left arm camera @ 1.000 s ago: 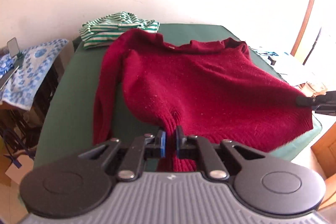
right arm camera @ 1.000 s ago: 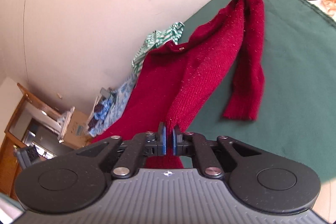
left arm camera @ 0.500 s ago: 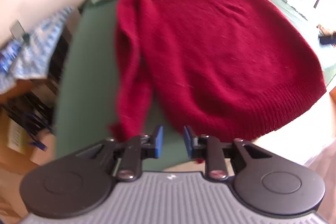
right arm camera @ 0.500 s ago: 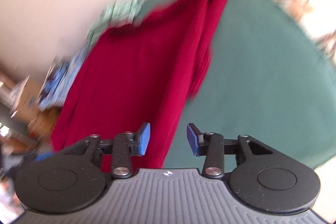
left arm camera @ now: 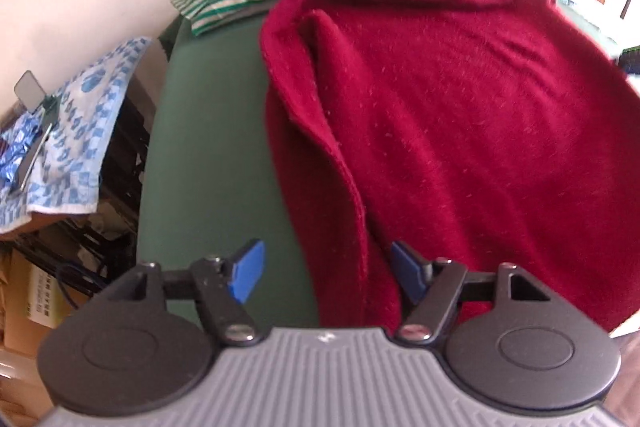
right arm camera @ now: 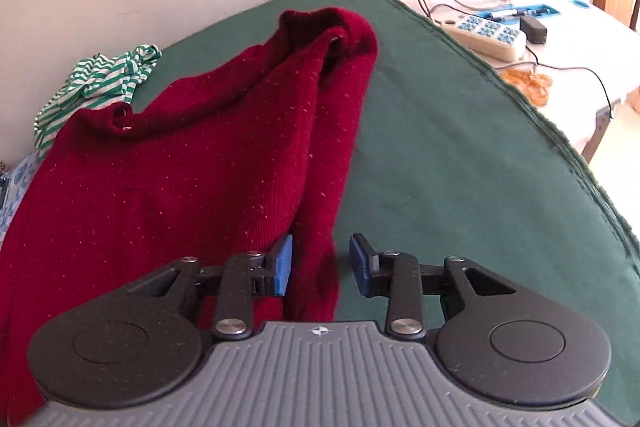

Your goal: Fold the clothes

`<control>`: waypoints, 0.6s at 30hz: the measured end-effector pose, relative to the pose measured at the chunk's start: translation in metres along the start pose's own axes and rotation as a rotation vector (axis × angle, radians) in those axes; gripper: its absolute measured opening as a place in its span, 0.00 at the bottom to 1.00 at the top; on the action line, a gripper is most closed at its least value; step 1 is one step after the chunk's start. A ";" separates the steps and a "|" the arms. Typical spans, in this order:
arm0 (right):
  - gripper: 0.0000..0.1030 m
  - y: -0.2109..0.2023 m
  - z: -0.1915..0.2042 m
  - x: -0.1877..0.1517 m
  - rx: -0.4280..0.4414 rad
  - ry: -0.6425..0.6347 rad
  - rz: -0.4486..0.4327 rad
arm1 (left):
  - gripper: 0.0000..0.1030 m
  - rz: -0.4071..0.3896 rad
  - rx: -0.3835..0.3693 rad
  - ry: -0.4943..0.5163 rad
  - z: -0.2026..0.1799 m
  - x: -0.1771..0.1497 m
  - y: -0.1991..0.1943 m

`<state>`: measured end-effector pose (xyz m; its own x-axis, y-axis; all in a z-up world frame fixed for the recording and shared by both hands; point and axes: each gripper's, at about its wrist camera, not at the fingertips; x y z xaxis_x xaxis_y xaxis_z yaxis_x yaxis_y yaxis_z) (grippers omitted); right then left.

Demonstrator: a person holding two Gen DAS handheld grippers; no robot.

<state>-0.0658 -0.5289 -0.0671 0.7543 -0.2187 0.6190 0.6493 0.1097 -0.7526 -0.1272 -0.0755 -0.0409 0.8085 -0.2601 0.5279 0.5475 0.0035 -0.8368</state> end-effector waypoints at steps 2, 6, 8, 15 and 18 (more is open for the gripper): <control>0.10 0.003 0.004 0.003 -0.007 -0.003 -0.001 | 0.40 0.043 0.018 0.032 0.000 0.002 0.015; 0.08 -0.016 -0.012 0.034 -0.115 -0.041 -0.055 | 0.11 0.078 0.114 -0.057 0.034 0.012 0.023; 0.08 -0.031 -0.032 0.059 -0.205 -0.060 -0.103 | 0.07 0.080 0.195 -0.114 0.056 0.019 0.025; 0.14 -0.018 -0.118 0.143 -0.567 -0.122 -0.123 | 0.24 0.089 0.527 -0.204 0.126 0.055 0.025; 0.19 0.007 -0.143 0.159 -0.701 -0.123 -0.049 | 0.35 0.110 0.600 -0.229 0.147 0.064 0.015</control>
<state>0.0451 -0.7012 -0.0060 0.7583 -0.0924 0.6453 0.4982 -0.5562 -0.6652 -0.0352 0.0500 0.0014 0.8561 -0.0150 0.5166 0.4302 0.5745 -0.6963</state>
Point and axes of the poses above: each gripper's, at about its wrist camera, not at the fingertips, and y roughly the way its jaws point, z to its left, x to its top, and after that the axes turned 2 degrees about z, right-handed
